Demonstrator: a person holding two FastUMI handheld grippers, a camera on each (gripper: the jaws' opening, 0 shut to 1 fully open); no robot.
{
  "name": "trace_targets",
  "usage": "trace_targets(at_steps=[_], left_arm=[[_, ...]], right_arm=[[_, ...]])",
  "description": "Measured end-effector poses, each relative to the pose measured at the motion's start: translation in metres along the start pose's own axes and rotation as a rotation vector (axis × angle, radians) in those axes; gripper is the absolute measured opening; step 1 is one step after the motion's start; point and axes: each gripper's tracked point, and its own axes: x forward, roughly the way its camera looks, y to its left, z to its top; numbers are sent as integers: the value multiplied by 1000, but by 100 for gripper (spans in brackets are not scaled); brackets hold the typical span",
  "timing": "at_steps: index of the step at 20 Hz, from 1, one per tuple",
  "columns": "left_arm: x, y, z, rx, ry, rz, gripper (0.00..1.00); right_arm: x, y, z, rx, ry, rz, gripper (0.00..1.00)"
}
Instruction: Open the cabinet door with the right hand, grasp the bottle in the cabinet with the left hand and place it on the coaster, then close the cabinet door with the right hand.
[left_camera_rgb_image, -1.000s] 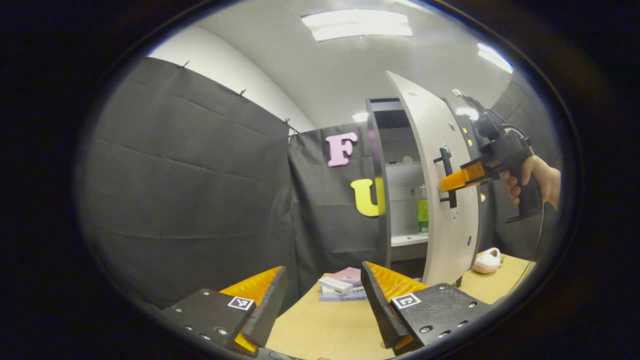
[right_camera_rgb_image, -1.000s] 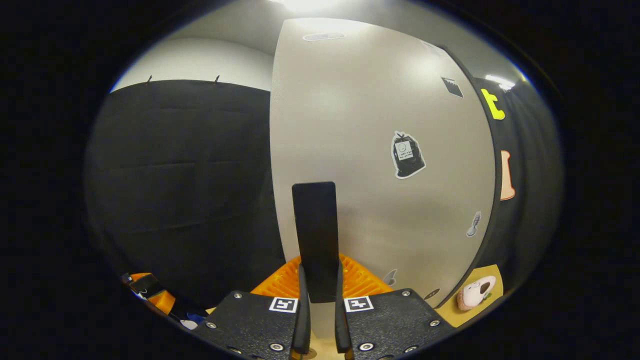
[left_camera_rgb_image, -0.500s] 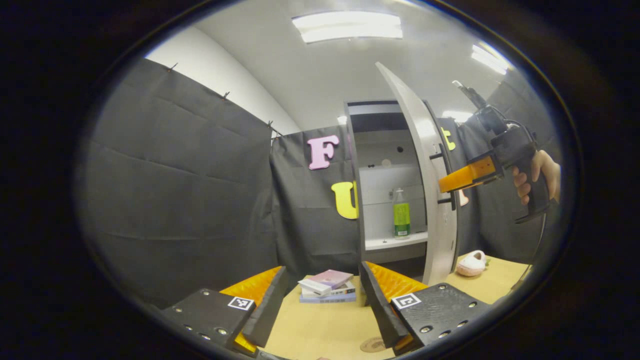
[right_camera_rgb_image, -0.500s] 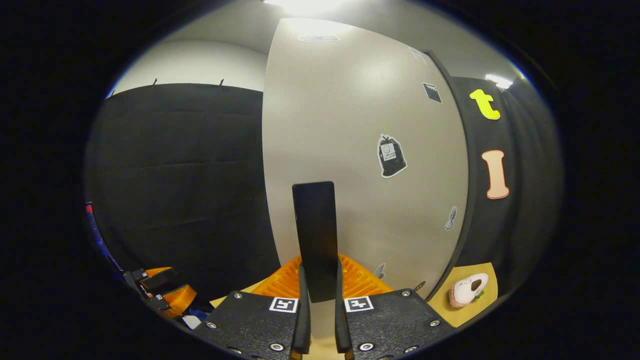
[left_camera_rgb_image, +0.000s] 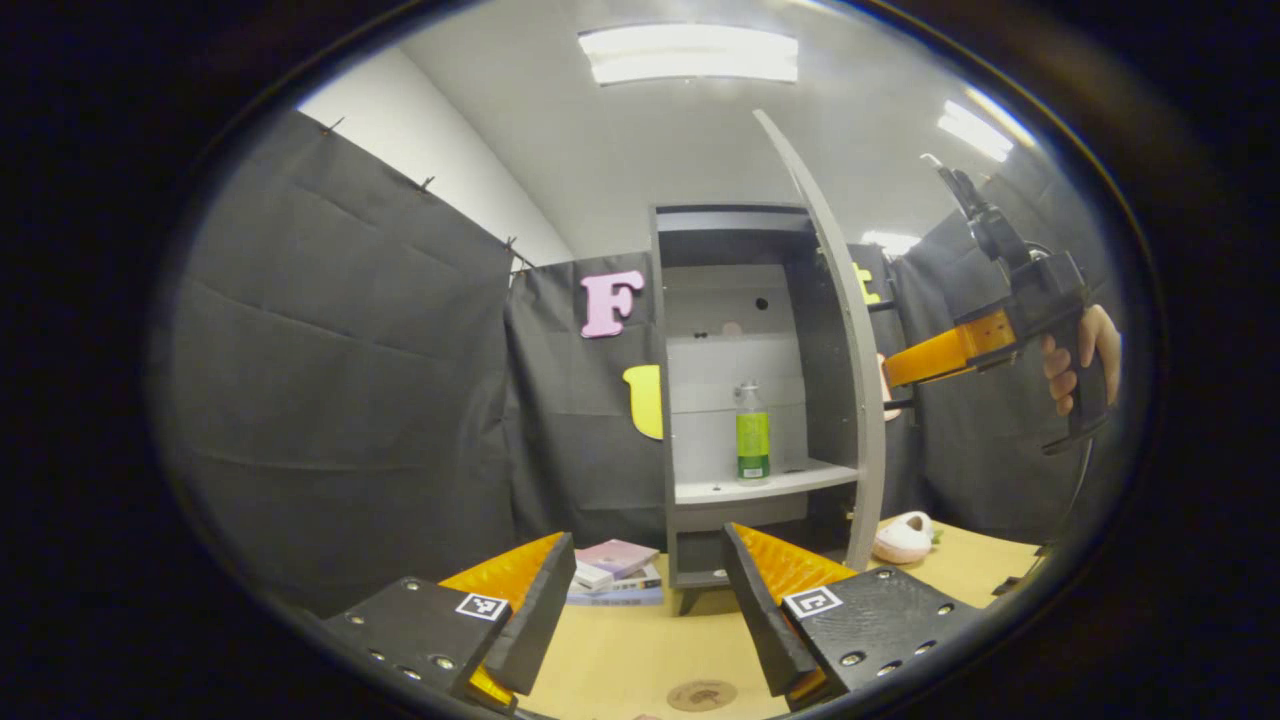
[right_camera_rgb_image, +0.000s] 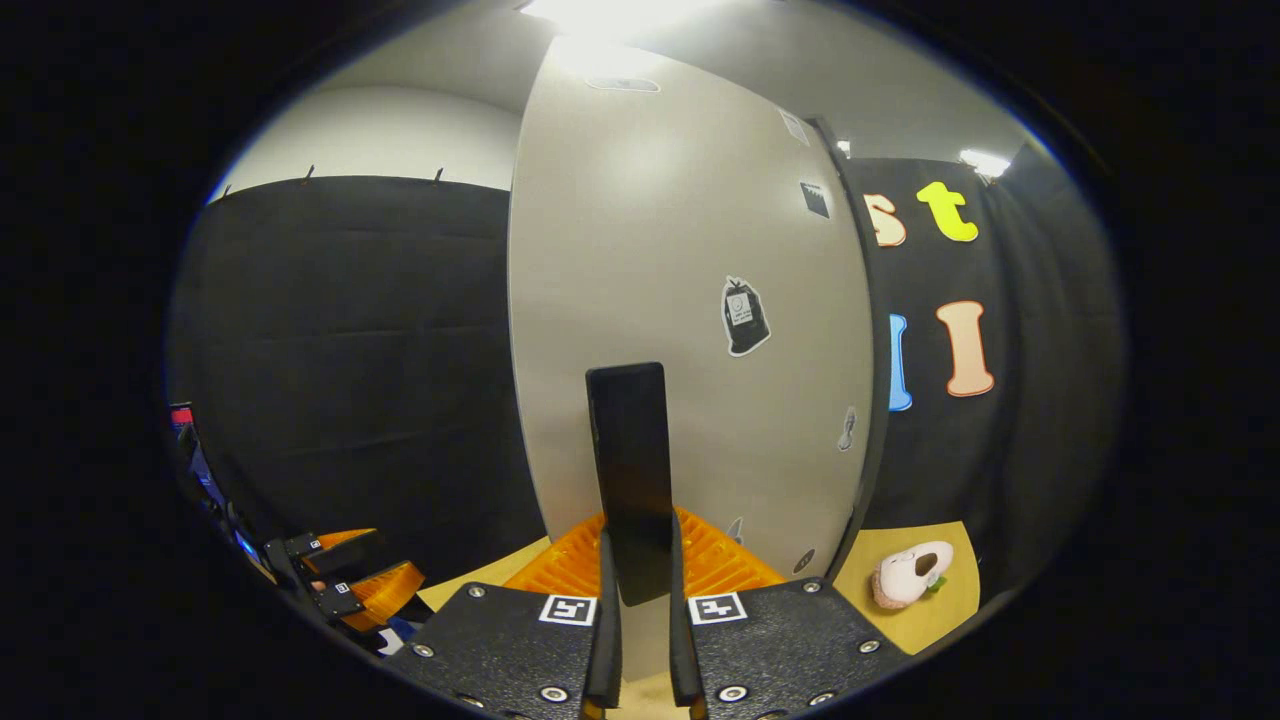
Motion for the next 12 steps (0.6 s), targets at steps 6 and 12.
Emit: trace_targets(at_steps=[6,12], left_arm=[[2,-38,4,-5,-6,-58,89],[-2,-67,4,-37,-3,-89,84]], right_arm=[[-18,-13,1,5,-3,-41,19],[-44,-49,-1,-10,-2,-112,19]])
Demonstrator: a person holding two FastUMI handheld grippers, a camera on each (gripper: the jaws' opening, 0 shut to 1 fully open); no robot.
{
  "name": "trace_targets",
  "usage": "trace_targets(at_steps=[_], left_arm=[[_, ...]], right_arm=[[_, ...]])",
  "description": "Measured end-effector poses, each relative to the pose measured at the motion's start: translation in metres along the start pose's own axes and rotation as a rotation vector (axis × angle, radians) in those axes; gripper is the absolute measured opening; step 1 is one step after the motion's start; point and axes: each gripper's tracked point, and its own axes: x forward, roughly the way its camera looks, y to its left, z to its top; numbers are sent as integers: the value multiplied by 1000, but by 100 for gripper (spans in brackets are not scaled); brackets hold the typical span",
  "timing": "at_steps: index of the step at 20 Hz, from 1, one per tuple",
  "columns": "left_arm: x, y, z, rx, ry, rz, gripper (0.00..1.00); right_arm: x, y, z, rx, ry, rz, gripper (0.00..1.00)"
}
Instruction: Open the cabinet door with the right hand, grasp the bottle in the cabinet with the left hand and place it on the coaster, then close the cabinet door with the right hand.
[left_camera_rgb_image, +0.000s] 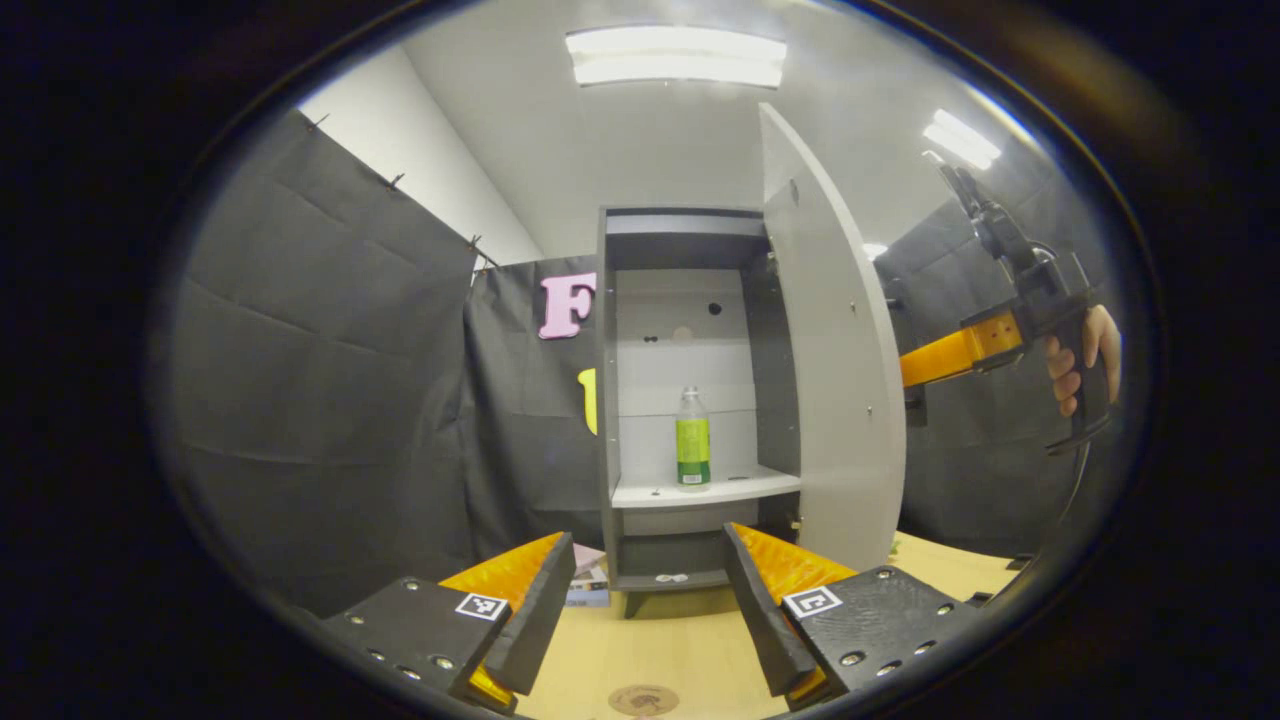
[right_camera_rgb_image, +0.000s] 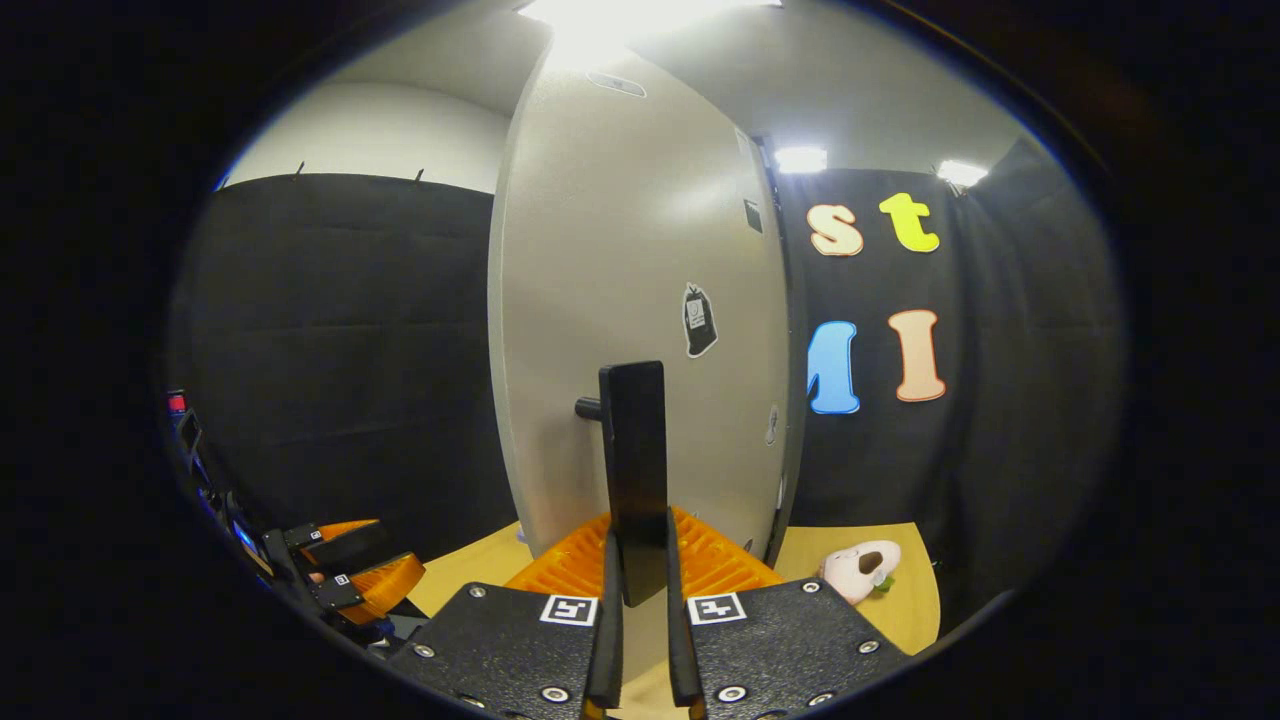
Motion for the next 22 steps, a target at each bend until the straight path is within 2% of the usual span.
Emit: trace_targets(at_steps=[8,9,11,17,18,20,21,22], left_arm=[[-4,-29,2,-2,8,-20,84],[-6,-32,1,-3,12,-18,88],[-7,-36,0,0,14,-16,88],[0,-49,14,13,6,-32,88],[8,-50,16,13,4,-36,89],[27,-52,21,7,-2,-50,89],[37,-53,22,1,-1,-57,84],[48,-55,20,-7,1,-68,84]], right_arm=[[-19,-41,-2,-11,-11,-86,16],[-20,-44,-4,-13,-9,-95,16],[-23,-53,-11,-9,4,-114,18],[-34,-86,-9,-24,-24,-209,15],[-38,-87,-9,-26,-26,-213,12],[-39,-83,-11,-13,-31,-186,14],[-41,-82,-11,-14,-34,-175,10],[-44,-84,-11,-21,-39,-171,14]])
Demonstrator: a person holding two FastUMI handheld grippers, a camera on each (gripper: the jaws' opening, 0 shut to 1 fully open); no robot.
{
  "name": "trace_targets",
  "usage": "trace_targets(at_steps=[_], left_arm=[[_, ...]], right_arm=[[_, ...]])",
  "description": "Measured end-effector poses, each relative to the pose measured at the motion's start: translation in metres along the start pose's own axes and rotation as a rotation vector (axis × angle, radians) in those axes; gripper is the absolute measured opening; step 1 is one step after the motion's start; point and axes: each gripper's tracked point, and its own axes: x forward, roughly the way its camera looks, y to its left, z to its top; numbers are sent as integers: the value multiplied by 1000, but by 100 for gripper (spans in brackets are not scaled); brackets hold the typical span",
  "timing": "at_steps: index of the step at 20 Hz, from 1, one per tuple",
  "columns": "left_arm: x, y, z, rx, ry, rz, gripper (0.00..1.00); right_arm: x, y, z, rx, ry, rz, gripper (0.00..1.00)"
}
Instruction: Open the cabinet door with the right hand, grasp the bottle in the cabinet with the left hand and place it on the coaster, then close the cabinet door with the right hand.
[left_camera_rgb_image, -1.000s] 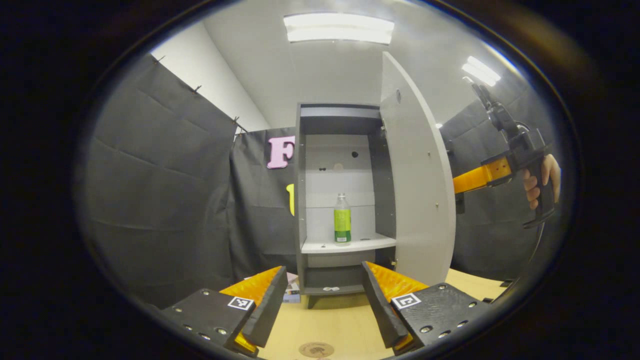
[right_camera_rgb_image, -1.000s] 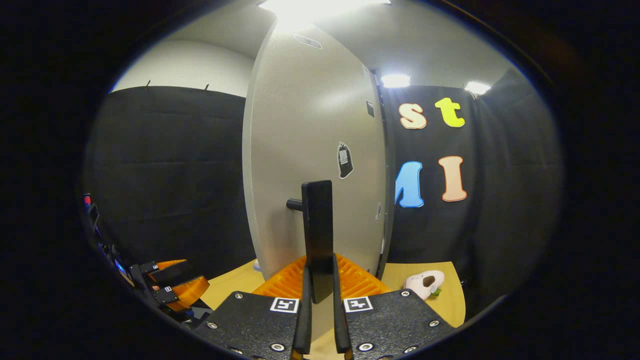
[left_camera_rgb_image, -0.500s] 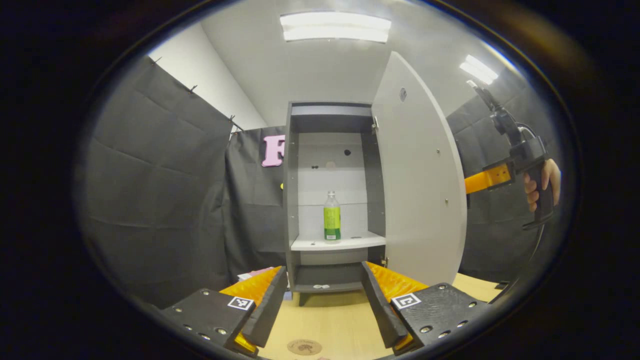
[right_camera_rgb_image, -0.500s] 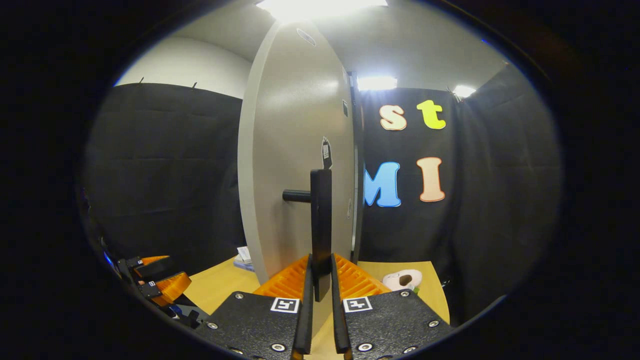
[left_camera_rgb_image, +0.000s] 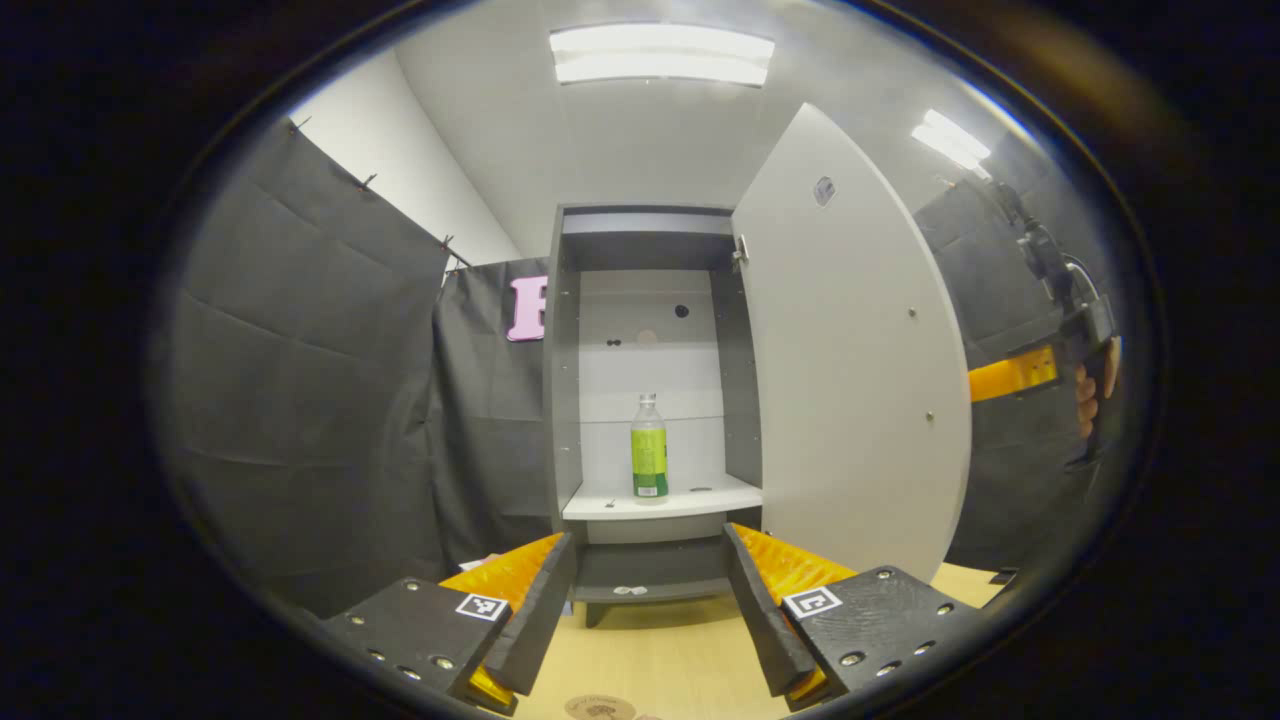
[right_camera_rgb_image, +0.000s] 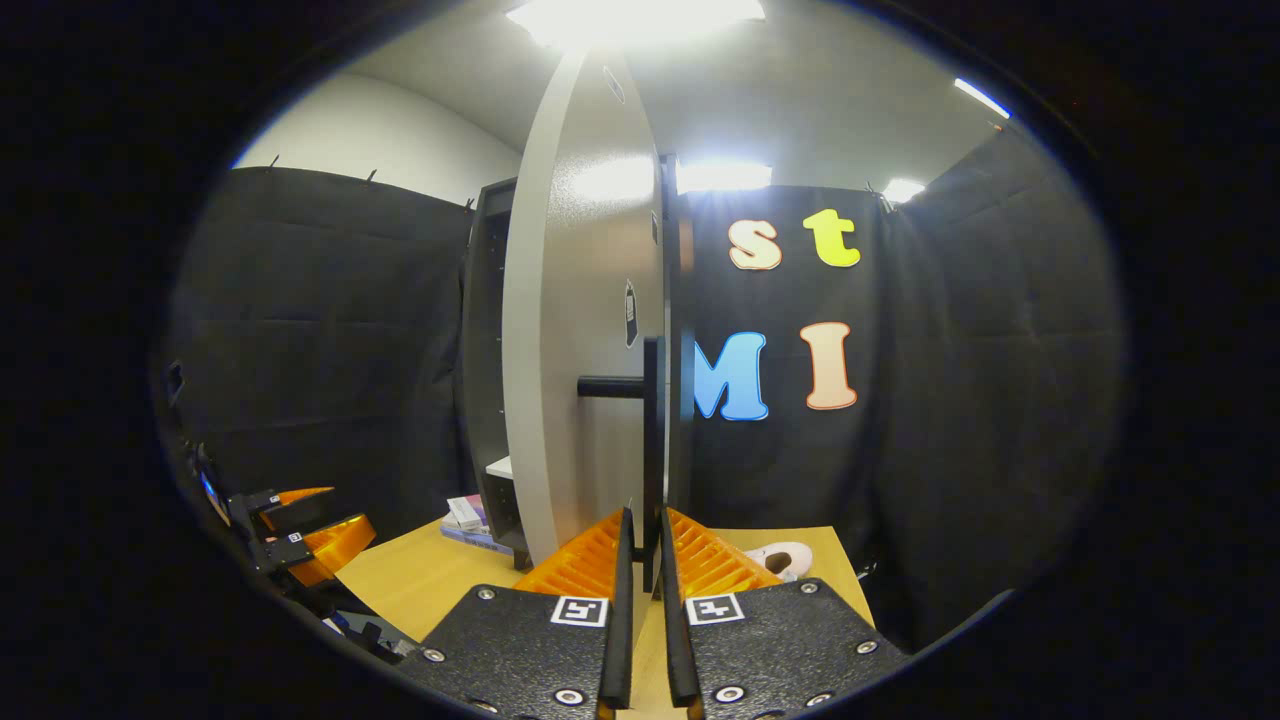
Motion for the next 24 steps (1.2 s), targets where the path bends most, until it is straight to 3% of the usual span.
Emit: trace_targets(at_steps=[2,4,5,7,11,14,18,19,21,24], left_arm=[[29,-1,3,-12,1,-25,84],[57,0,1,-22,3,-45,88],[71,1,1,-28,7,-56,88],[101,2,-2,-46,16,-79,89],[152,8,4,-54,4,-107,84],[189,12,7,-52,-12,-125,88],[244,23,0,-70,-17,-137,84],[258,23,-4,-72,-12,-147,88],[286,22,-7,-60,-14,-167,80],[323,17,-14,-32,-21,-195,84]], right_arm=[[-10,-6,-1,-28,-3,-20,17],[-20,-19,-5,-61,-1,-73,34],[-26,-27,-6,-74,-6,-106,61],[-35,-45,-9,-92,-16,-186,93],[-45,-73,-25,-74,-2,-312,95],[-49,-95,-38,-31,19,-395,95],[-48,-112,-53,53,28,-467,95],[-48,-117,-57,61,33,-488,95],[-51,-125,-65,70,47,-536,95],[-48,-135,-76,85,77,-586,95]])
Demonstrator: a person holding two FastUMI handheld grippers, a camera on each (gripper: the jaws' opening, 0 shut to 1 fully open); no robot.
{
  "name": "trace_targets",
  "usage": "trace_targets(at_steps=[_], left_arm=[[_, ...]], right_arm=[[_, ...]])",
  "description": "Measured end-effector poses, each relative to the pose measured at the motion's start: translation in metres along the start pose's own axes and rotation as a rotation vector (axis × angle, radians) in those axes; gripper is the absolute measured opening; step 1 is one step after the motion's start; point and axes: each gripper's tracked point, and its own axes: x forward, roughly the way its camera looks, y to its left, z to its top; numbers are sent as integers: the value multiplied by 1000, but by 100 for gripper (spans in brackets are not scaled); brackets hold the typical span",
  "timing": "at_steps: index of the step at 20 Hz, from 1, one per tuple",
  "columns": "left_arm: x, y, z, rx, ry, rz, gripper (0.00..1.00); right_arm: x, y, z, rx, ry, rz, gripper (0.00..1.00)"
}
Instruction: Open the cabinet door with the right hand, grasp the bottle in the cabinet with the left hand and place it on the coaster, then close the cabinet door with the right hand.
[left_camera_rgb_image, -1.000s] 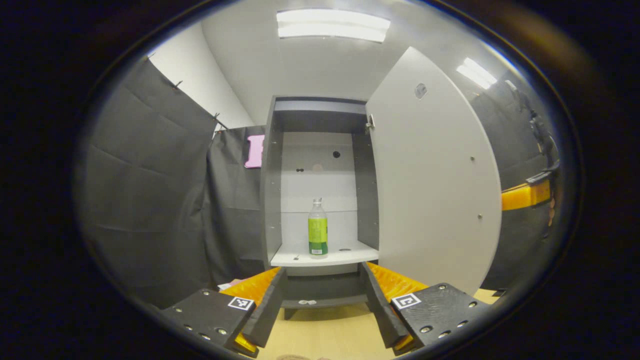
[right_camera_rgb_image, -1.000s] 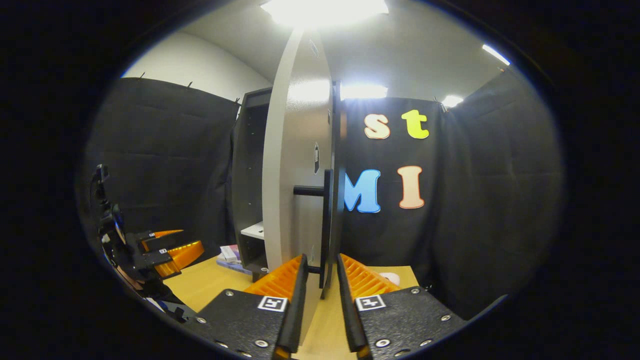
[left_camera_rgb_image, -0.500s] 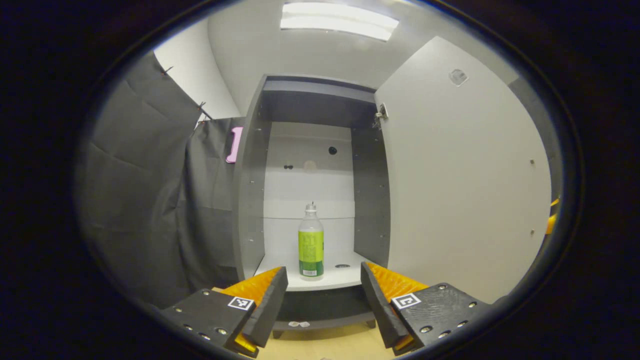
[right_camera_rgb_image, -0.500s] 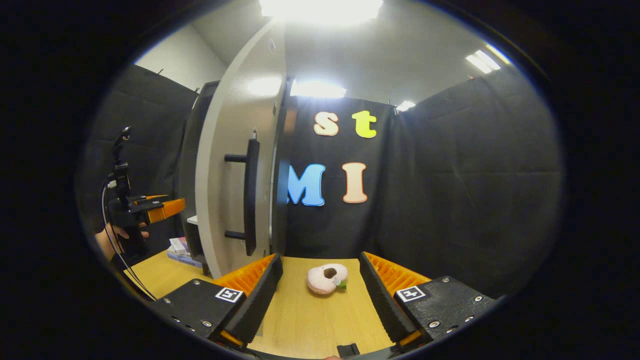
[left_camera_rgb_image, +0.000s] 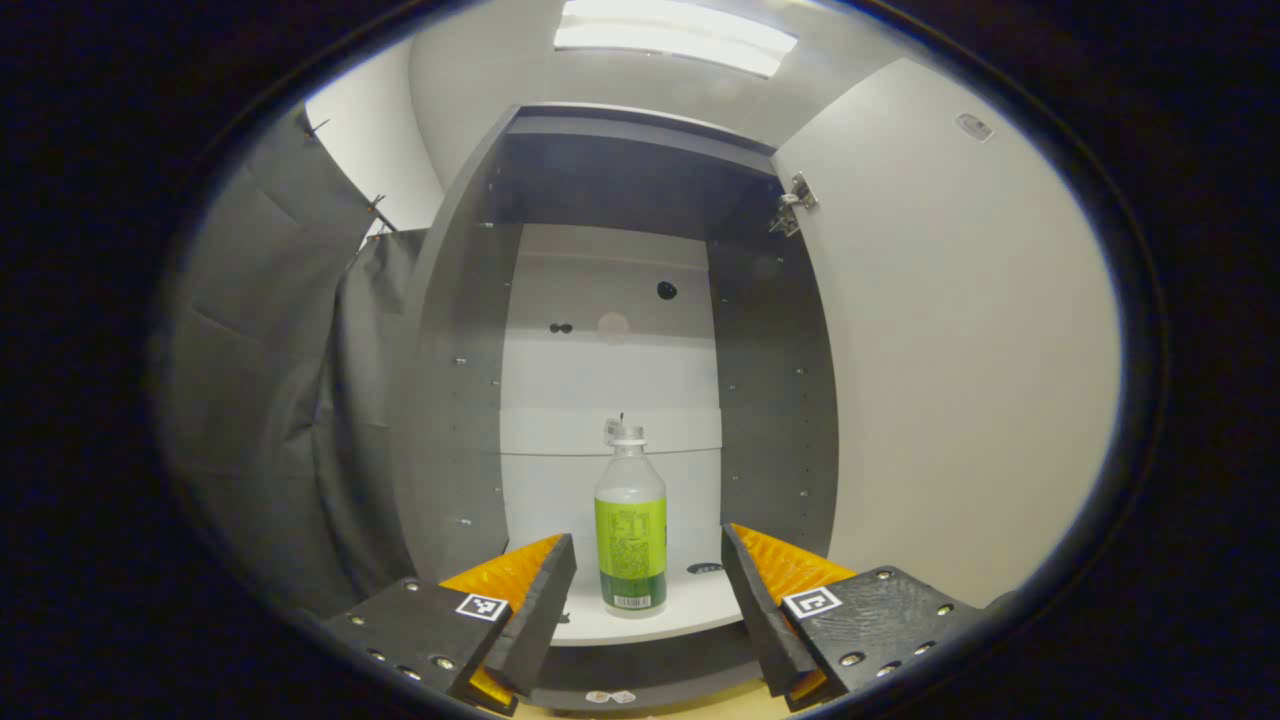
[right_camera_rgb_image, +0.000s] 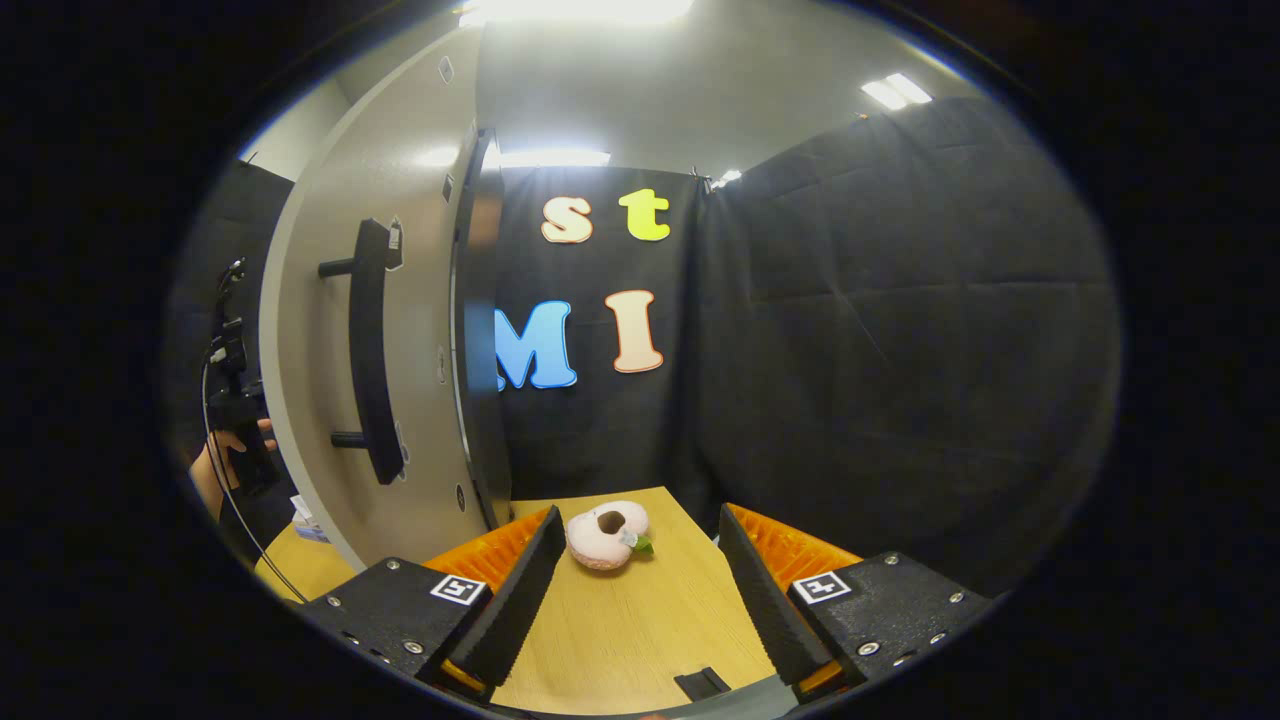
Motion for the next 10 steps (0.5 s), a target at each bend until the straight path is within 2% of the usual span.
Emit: trace_targets(at_steps=[4,5,6,7,8,10], left_arm=[[42,-2,-20,34,19,-22,84],[49,0,-26,41,25,-21,80],[56,1,-32,47,30,-21,84],[62,3,-37,49,34,-13,80],[69,4,-43,50,43,-8,84],[82,10,-50,48,50,5,84]], right_arm=[[5,-4,-7,-7,18,-44,95],[7,-4,-8,-13,22,-52,95],[8,-6,-9,-18,26,-59,95],[8,-6,-11,-21,29,-66,95],[8,-7,-13,-21,33,-71,95],[10,-8,-17,-19,41,-80,95]])
